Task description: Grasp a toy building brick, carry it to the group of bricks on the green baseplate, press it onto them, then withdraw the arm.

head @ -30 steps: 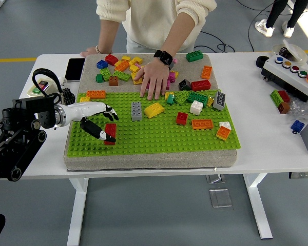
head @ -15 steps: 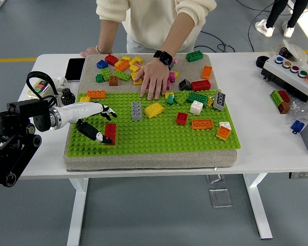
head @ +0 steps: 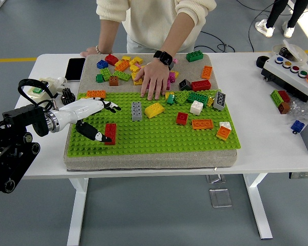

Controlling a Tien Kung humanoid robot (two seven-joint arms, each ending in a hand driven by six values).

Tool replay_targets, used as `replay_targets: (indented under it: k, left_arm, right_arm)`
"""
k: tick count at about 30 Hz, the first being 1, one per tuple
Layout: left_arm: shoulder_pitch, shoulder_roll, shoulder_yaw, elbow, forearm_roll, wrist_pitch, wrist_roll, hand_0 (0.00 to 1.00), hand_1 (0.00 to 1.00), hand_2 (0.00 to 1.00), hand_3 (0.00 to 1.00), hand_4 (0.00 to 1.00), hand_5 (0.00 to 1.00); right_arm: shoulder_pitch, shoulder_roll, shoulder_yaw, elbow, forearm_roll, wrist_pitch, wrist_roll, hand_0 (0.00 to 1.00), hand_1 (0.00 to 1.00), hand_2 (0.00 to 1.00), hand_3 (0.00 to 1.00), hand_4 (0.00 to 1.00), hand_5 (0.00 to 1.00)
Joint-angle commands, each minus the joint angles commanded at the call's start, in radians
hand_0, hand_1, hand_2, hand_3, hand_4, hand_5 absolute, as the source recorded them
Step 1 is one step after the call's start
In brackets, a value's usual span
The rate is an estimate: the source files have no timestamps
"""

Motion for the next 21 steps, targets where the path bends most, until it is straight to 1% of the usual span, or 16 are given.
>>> replay_targets:
  k: [4, 5, 6, 7, 11, 12, 14, 15, 18, 21]
  left_arm:
    - [0.009, 0.001, 0.005, -0.001, 0.007, 0.029, -0.018, 0.998, 0.876, 0.853, 0.911, 0.998, 0.262]
    - [0.012, 0.002, 0.006, 0.001, 0.009, 0.042, -0.026, 0.998, 0.876, 0.853, 0.911, 0.998, 0.262]
    - [0.015, 0.003, 0.011, 0.004, 0.01, 0.059, -0.033, 0.998, 0.872, 0.849, 0.909, 0.998, 0.2]
    - [0.016, 0.003, 0.012, 0.006, 0.01, 0.065, -0.036, 0.998, 0.872, 0.849, 0.909, 0.998, 0.2]
    - [0.02, -0.001, 0.022, 0.029, 0.011, 0.132, -0.056, 0.998, 0.872, 0.849, 0.909, 0.998, 0.2]
    - [0.019, -0.002, 0.023, 0.035, 0.013, 0.151, -0.062, 0.998, 0.869, 0.844, 0.903, 0.998, 0.176]
    - [0.018, -0.002, 0.031, 0.05, 0.011, 0.187, -0.075, 0.998, 0.869, 0.844, 0.903, 0.998, 0.176]
    - [0.018, -0.002, 0.033, 0.054, 0.012, 0.198, -0.078, 0.998, 0.869, 0.844, 0.903, 0.998, 0.176]
    - [0.017, 0.0, 0.04, 0.069, 0.014, 0.223, -0.089, 0.998, 0.868, 0.841, 0.902, 0.998, 0.164]
    - [0.02, 0.0, 0.041, 0.074, 0.015, 0.222, -0.095, 0.998, 0.868, 0.841, 0.902, 0.998, 0.164]
  right_arm:
    - [0.001, 0.0, -0.001, 0.0, 0.0, -0.001, 0.0, 0.722, 0.637, 0.681, 0.604, 0.939, 0.497]
    - [0.001, 0.001, -0.002, 0.0, 0.0, -0.002, 0.001, 0.722, 0.637, 0.681, 0.604, 0.939, 0.497]
    - [0.001, 0.001, -0.003, 0.0, 0.0, -0.002, 0.001, 0.722, 0.638, 0.681, 0.604, 0.939, 0.497]
    - [0.002, 0.001, -0.003, 0.0, 0.0, -0.002, 0.001, 0.722, 0.638, 0.681, 0.604, 0.939, 0.497]
    - [0.001, 0.002, -0.004, 0.0, 0.001, -0.002, -0.001, 0.722, 0.638, 0.681, 0.604, 0.939, 0.497]
    - [0.002, 0.002, -0.004, 0.0, 0.002, -0.002, 0.0, 0.722, 0.638, 0.681, 0.603, 0.939, 0.497]
    - [0.003, 0.002, -0.003, 0.0, 0.002, -0.002, -0.001, 0.722, 0.638, 0.681, 0.603, 0.939, 0.497]
    - [0.003, 0.002, -0.003, 0.0, 0.002, -0.003, -0.001, 0.722, 0.638, 0.681, 0.603, 0.939, 0.497]
    - [0.003, 0.002, -0.002, 0.0, 0.002, -0.003, -0.002, 0.722, 0.638, 0.681, 0.604, 0.939, 0.497]
    - [0.003, 0.002, -0.002, 0.0, 0.003, -0.003, -0.003, 0.722, 0.638, 0.681, 0.604, 0.939, 0.497]
